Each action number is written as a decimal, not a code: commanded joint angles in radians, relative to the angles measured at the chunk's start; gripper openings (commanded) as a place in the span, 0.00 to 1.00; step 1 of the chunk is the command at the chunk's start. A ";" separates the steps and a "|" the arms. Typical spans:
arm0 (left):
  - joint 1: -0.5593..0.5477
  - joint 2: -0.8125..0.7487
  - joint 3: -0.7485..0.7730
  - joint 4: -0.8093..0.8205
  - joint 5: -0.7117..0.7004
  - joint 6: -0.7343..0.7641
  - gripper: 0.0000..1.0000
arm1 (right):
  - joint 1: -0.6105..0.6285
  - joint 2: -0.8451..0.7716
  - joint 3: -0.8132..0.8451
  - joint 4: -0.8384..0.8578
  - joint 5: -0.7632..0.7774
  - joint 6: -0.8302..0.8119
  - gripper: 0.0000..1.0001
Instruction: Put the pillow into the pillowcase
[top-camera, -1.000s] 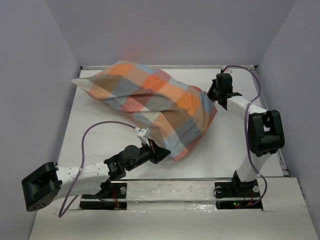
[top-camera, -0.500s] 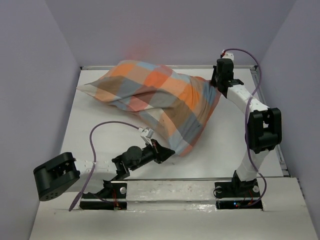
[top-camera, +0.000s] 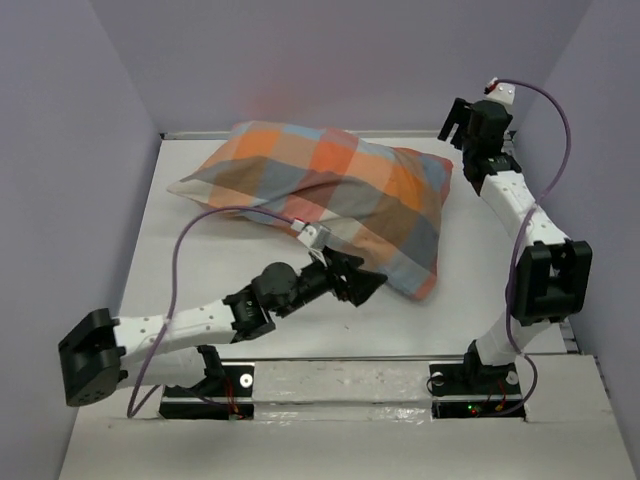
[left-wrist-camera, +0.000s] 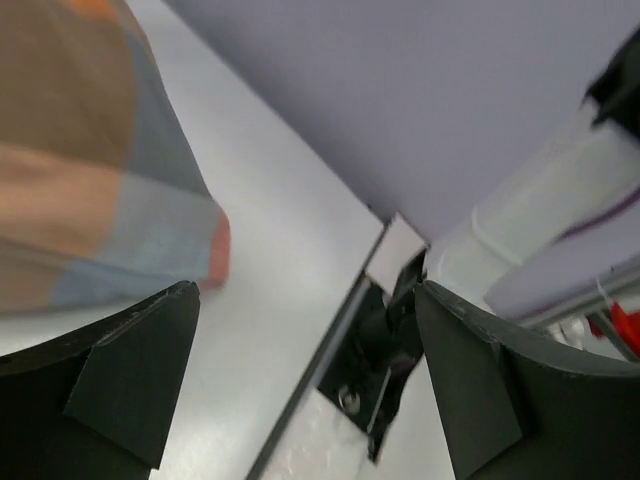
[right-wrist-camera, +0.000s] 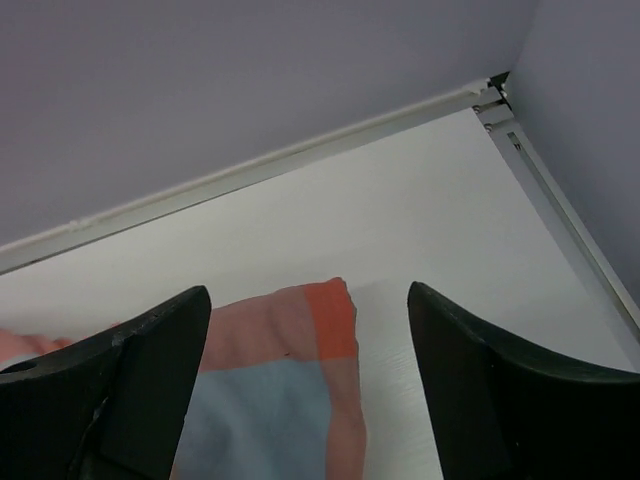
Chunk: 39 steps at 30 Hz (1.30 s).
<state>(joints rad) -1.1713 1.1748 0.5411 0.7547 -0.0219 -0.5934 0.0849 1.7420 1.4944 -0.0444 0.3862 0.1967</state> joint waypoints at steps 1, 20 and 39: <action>0.173 -0.231 0.065 -0.317 -0.265 0.129 0.99 | 0.010 -0.252 -0.087 -0.018 -0.243 0.145 0.84; 1.157 -0.296 -0.050 -0.307 -0.216 -0.131 0.99 | 0.019 -1.127 -1.075 -0.172 -0.517 0.434 0.88; 1.309 0.151 -0.058 0.213 0.062 -0.304 0.89 | 0.019 -1.021 -1.303 -0.043 -0.830 0.569 0.72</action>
<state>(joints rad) 0.1329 1.2945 0.4686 0.7403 -0.0185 -0.8478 0.0994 0.6357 0.2111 -0.2138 -0.3782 0.7444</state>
